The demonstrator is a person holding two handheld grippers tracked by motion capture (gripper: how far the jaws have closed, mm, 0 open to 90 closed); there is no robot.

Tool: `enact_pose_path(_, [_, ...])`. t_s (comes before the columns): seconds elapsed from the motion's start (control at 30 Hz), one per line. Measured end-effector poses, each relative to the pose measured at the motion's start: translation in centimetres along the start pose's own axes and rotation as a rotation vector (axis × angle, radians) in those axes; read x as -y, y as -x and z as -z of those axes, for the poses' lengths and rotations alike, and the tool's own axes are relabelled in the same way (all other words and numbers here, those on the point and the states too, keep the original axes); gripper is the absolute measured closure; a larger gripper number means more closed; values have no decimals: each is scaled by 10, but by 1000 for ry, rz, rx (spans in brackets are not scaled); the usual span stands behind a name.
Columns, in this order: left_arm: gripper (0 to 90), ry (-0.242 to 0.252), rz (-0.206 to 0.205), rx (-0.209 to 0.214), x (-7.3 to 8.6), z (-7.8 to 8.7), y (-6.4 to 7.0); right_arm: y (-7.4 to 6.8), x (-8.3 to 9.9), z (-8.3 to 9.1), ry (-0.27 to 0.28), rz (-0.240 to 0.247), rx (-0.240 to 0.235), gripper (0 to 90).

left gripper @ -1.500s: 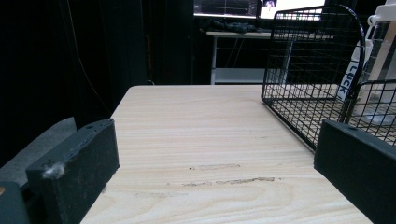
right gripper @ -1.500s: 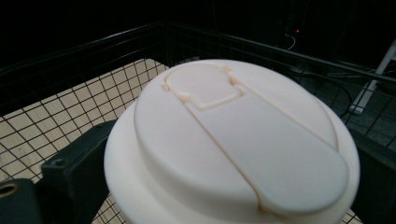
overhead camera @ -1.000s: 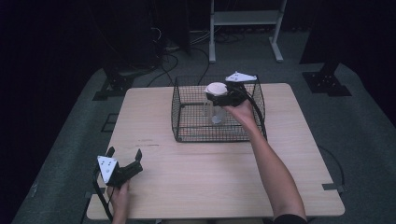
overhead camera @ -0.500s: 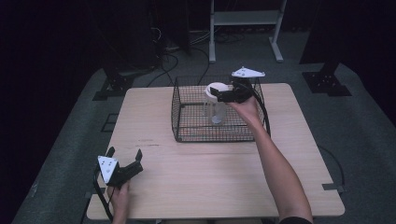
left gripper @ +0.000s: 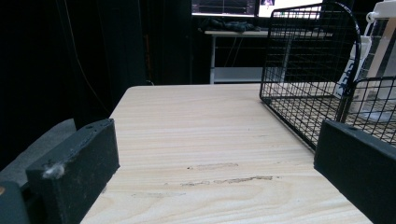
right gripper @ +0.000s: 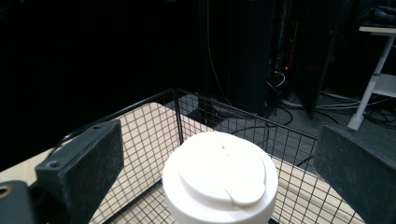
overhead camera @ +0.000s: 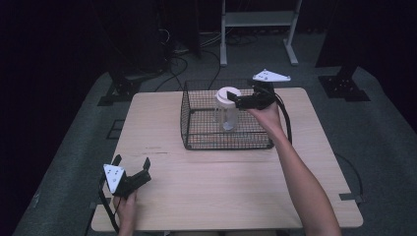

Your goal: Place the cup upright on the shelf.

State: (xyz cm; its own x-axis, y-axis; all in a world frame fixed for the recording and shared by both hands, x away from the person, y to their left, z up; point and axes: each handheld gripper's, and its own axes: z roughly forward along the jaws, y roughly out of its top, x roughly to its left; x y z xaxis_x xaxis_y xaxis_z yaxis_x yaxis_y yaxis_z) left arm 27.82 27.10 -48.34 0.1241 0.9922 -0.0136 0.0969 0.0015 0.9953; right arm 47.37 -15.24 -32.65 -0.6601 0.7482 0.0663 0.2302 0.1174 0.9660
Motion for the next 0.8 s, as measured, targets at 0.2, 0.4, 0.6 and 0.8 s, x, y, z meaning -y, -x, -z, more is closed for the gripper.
enact_pose_path(0.2, [0,-2,-1,0,0,0,0,-4,1,10,-9,10,-10,11])
enact_pose_path(0.4, [0,-2,-2,-2,0,0,0,-10,5,19,-25,25,-26,11])
enact_pose_path(0.6, [0,-2,0,-1,0,0,0,-14,9,29,-25,34,-38,11])
enact_pose_path(0.8, [0,1,-1,2,0,0,1,-20,12,39,-31,44,-50,11])
